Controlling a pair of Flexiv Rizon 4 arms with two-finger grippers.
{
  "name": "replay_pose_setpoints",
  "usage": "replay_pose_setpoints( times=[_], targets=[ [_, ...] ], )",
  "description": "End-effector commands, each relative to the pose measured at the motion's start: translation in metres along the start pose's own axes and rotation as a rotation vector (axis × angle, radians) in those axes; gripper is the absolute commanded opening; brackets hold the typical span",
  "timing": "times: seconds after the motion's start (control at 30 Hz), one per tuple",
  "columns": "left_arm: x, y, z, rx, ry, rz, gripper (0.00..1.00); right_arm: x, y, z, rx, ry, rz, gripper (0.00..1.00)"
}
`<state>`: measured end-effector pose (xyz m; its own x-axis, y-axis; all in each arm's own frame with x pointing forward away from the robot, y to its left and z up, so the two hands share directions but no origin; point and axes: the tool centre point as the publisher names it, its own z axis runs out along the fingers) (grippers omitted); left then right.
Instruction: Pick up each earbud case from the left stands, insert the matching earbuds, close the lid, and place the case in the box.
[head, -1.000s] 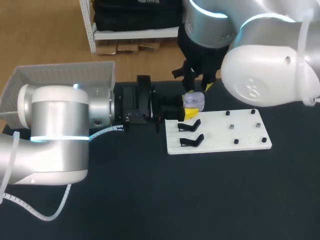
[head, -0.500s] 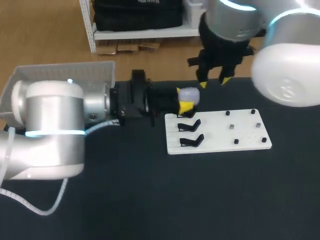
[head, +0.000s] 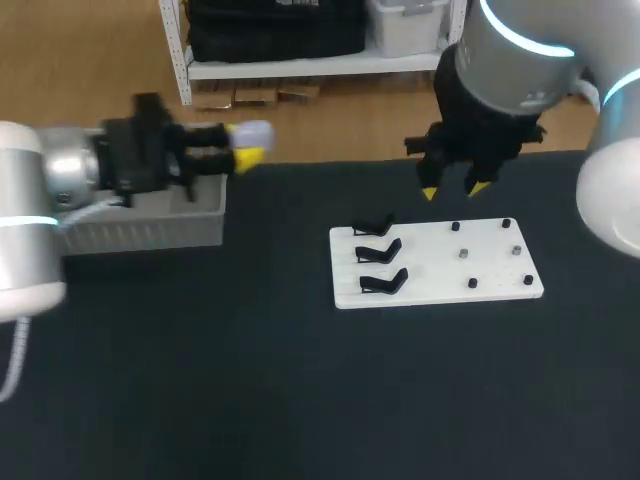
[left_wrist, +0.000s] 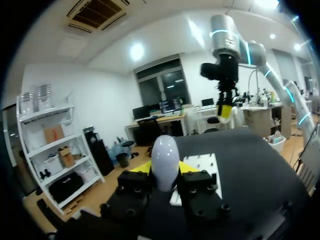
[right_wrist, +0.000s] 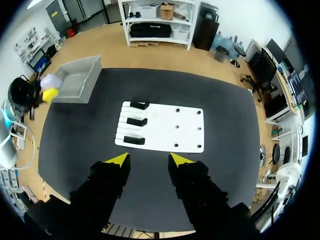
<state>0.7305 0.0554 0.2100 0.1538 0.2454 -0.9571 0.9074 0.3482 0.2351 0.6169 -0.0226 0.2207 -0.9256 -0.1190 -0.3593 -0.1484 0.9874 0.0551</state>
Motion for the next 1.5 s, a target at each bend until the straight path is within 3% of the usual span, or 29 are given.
replay_pose_setpoints(
  times=[0.03, 0.3, 0.5, 0.7, 0.93, 0.97, 1.0, 1.07, 1.17, 1.27, 1.5],
  targets=[
    [0.031, 0.039, -0.057, 0.009, -0.009, -0.006, 0.00, 0.010, 0.004, 0.000, 0.003, -0.012, 0.014, 0.49],
    [0.096, 0.106, -0.083, -0.051, 0.085, -0.060, 0.00, 0.030, 0.011, -0.004, 0.029, 0.019, 0.067, 0.53],
    [0.131, 0.143, -0.075, -0.028, 0.174, -0.099, 0.00, 0.044, 0.017, -0.007, 0.061, 0.052, 0.117, 0.54],
    [0.176, 0.162, -0.060, -0.022, 0.252, -0.171, 0.00, 0.053, 0.024, -0.011, 0.083, 0.070, 0.148, 0.54],
    [0.205, 0.160, -0.051, 0.009, 0.260, -0.211, 0.00, 0.057, 0.029, -0.014, 0.100, 0.076, 0.165, 0.54],
    [0.208, 0.160, -0.052, 0.004, 0.261, -0.221, 0.09, 0.057, 0.030, -0.014, 0.102, 0.077, 0.164, 0.55],
    [0.210, 0.159, -0.052, 0.004, 0.265, -0.230, 0.34, 0.058, 0.031, -0.014, 0.103, 0.077, 0.164, 0.55],
    [0.215, 0.157, -0.053, 0.001, 0.274, -0.243, 1.00, 0.057, 0.033, -0.014, 0.104, 0.078, 0.162, 0.55],
    [0.209, 0.154, -0.054, 0.006, 0.257, -0.229, 1.00, 0.056, 0.035, -0.016, 0.093, 0.068, 0.160, 0.56],
    [0.190, 0.149, -0.057, 0.006, 0.219, -0.201, 1.00, 0.053, 0.035, -0.017, 0.061, 0.052, 0.163, 0.58],
    [0.147, 0.124, -0.063, 0.036, 0.191, -0.144, 1.00, 0.046, 0.027, -0.015, 0.022, 0.028, 0.158, 0.74]
  ],
)
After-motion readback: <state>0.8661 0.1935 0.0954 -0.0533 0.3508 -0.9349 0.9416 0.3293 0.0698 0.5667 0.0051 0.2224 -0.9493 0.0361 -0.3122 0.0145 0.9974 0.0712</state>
